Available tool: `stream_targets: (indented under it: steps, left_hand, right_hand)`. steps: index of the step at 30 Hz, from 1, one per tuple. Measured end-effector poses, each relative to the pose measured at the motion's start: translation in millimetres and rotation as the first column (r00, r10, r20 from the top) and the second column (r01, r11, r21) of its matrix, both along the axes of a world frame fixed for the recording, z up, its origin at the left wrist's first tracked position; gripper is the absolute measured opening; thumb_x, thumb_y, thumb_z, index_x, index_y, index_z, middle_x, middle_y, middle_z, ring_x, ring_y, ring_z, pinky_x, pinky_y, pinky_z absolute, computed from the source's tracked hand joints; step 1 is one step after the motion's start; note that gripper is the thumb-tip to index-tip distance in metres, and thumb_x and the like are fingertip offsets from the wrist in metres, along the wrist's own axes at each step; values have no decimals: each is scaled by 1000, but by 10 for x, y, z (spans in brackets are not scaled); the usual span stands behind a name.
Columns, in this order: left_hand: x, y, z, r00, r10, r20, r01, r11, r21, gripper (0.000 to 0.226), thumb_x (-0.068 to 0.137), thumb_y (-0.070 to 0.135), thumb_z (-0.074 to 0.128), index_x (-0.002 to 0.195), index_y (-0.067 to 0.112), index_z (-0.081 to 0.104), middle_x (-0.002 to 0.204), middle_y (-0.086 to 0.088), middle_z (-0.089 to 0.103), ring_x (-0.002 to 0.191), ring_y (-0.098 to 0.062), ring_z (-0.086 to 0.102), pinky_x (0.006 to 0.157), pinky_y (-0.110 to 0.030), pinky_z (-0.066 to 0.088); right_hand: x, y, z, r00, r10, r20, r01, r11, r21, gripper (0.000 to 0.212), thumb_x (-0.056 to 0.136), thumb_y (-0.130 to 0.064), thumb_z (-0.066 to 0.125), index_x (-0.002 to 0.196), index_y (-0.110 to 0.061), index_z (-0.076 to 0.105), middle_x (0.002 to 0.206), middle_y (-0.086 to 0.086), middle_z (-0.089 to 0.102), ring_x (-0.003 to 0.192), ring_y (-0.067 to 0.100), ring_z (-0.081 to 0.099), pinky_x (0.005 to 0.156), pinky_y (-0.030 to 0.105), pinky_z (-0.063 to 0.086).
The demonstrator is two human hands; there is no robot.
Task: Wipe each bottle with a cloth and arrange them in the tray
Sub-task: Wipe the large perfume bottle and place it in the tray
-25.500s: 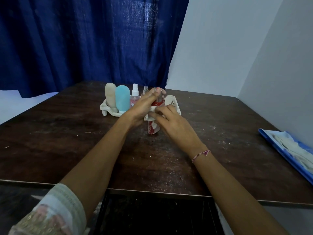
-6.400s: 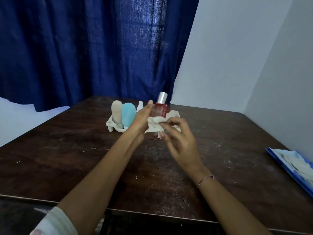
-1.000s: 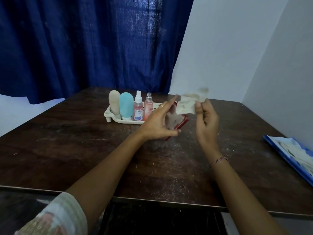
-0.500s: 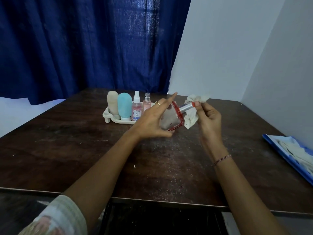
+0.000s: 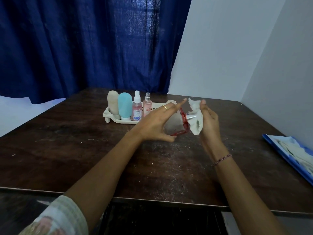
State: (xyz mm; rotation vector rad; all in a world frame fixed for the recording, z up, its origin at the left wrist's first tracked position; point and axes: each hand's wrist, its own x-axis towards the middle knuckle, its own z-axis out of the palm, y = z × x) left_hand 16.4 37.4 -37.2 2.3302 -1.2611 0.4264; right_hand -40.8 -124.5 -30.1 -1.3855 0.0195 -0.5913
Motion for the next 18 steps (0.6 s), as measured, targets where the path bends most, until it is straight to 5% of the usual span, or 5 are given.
stream_targets:
  steps: [6,11,18]
  left_hand:
    - [-18,-40,-38,991,-47,-128,39,997,-70,111,71,36,79,147,39,-2,141,-2,39,112,-2,37,90,-21,42]
    - [50,-30,-76,974,-46,-221,-13,965,-260,111,70,34,80,150,36,3,136,2,40,119,-5,40,95,-23,42]
    - [129,19,-62,952,-43,-303,-117,865,-488,99,75,27,77,151,28,12,145,-1,36,122,-4,37,88,-9,33]
  right_hand:
    - [0,26,7,979,-140,145,142,990,-4,20,100,-21,41,107,-16,59,99,0,63,78,2,62,68,22,53]
    - [4,67,-30,936,-209,284,253,959,-128,17,92,-15,58,107,-9,55,93,-6,60,78,-3,57,67,15,47]
    - [-24,182,-109,943,84,323,120,818,-562,38,85,-14,65,122,-13,57,121,2,55,113,13,55,90,27,52]
